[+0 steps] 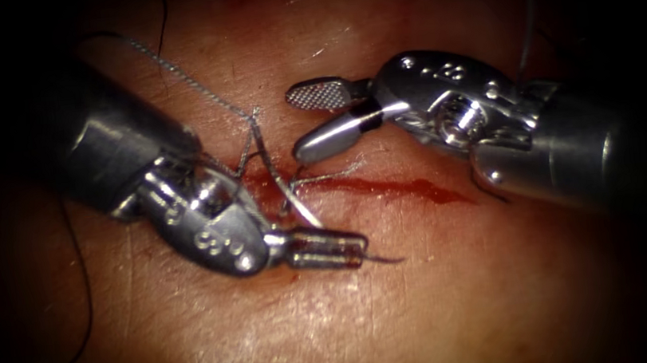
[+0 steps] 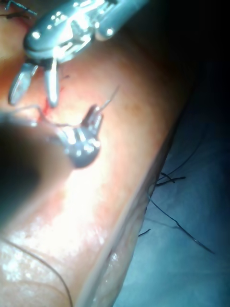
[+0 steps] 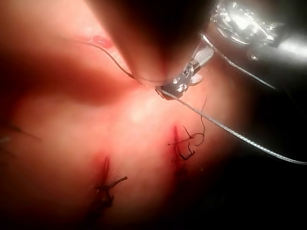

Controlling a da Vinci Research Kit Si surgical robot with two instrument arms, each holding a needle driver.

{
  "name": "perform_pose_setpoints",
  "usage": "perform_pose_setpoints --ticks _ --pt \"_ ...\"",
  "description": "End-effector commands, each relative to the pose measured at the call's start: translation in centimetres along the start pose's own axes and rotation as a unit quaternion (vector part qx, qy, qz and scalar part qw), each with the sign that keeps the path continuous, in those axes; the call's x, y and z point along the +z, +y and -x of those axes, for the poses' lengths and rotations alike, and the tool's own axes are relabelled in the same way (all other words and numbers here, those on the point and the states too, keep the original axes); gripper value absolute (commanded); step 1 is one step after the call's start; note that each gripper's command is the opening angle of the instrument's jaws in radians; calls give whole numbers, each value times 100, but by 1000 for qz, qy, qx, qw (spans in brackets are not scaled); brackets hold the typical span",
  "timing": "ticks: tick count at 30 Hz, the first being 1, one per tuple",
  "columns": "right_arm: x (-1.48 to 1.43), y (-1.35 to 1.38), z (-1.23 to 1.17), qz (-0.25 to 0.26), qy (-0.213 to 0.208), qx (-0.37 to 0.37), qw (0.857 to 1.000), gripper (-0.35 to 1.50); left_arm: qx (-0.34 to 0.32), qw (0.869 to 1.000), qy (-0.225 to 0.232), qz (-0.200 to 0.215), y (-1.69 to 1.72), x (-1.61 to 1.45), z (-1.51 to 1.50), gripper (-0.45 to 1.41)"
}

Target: Wound Closure

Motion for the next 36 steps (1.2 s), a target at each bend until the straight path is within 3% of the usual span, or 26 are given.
perform_pose_setpoints --ticks 1,3,7,9,15,18,21,28,29,30,31,33,34,36 --pt "18 1 -2 -11 1 -2 1000 64 -1 1000 -5 2 7 6 3 -45" --pt "23 -1 -4 -17 2 0 1000 64 2 1000 -6 1 7 6 3 -45" --pt "26 -7 -10 -34 2 -1 999 37 2 1000 -8 3 8 5 4 -45" --pt "25 -9 -13 -38 5 -2 999 32 3 1000 -8 4 8 6 5 -45" --pt "30 -9 -11 -37 4 -3 999 31 2 1000 -12 6 9 12 3 -45" --pt "33 -7 -8 -37 5 -2 999 9 2 1000 -12 7 9 14 0 -45" --pt "33 -6 -8 -39 5 -2 999 -35 2 1000 -12 7 9 13 -2 -45" --pt "26 -5 -12 -14 25 1 1000 -35 4 1000 -13 6 7 11 -2 -45" --pt "22 -4 -15 -5 35 -9 999 -35 -41 999 -12 6 3 8 -2 32" --pt "21 -4 -16 0 36 -15 999 -35 -63 998 -10 6 1 6 -2 57" --pt "19 -4 -17 5 37 -20 999 -35 -97 995 -12 0 -2 3 -4 76" --pt "15 -4 -16 14 38 -29 999 -35 -135 991 -13 -17 -8 -4 -6 93" --pt "7 -6 -12 32 40 -44 998 -35 -157 987 -18 -41 -21 -19 -12 110" --pt "1 -6 -8 45 40 -58 997 -35 -162 985 -29 -54 -25 -27 -17 116"
